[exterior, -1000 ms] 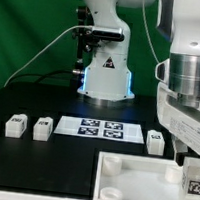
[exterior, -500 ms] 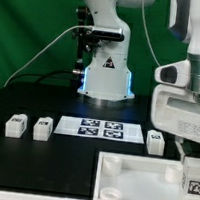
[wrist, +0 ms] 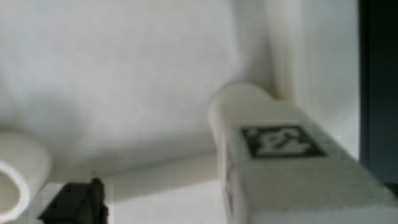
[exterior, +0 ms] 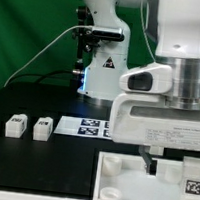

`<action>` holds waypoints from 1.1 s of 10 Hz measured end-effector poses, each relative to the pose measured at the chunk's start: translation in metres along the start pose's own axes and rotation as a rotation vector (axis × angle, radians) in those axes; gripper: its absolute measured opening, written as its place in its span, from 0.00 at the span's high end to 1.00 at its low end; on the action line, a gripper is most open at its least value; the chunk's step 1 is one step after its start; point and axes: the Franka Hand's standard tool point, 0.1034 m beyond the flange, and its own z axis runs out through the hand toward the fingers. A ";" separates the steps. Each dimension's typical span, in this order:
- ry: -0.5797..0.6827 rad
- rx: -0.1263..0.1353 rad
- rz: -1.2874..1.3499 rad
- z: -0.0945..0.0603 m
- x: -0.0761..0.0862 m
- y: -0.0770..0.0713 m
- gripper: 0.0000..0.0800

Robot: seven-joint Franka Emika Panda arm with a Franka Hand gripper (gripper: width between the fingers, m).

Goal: Assemble one leg

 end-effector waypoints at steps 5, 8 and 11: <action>-0.003 0.007 0.364 0.000 -0.001 -0.002 0.64; -0.022 0.004 0.942 0.001 -0.001 -0.017 0.64; 0.006 0.002 1.575 0.003 -0.003 -0.021 0.64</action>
Offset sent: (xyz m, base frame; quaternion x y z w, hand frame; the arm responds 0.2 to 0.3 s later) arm 0.0000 0.0000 0.0000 0.0000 0.0000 0.1790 0.9838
